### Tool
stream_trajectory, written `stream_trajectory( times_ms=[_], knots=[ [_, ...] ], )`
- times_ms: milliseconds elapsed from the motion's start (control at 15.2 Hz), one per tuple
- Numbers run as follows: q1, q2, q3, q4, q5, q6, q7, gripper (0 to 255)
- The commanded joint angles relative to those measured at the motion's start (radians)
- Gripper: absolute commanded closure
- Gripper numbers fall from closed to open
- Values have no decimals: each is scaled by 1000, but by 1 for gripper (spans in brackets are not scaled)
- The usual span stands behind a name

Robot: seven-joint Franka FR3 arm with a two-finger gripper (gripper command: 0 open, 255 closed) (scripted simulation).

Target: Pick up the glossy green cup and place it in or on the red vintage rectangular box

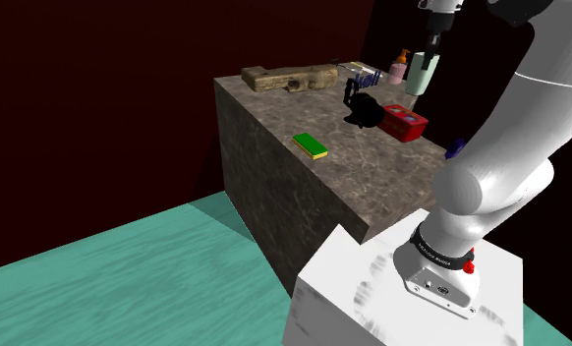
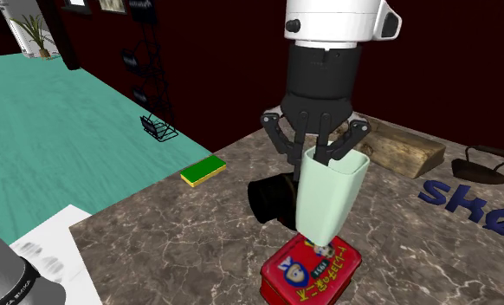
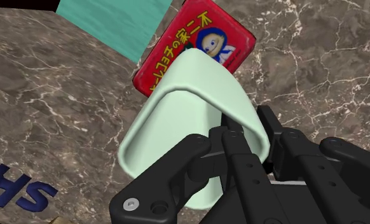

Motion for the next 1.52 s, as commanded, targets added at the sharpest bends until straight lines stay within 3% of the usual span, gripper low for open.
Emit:
stream_trajectory(
  times_ms=[0, 792, 1320, 1386, 1452],
  knots=[
    [1, -1, 0, -31, 0, 31, 2, 255],
    [0, 13, 2, -177, 5, 189, 7, 255],
    [0, 14, 2, -184, 6, 197, 7, 255],
    [0, 14, 2, -184, 6, 197, 7, 0],
    [0, 14, 2, -184, 6, 197, 7, 0]
  ],
)
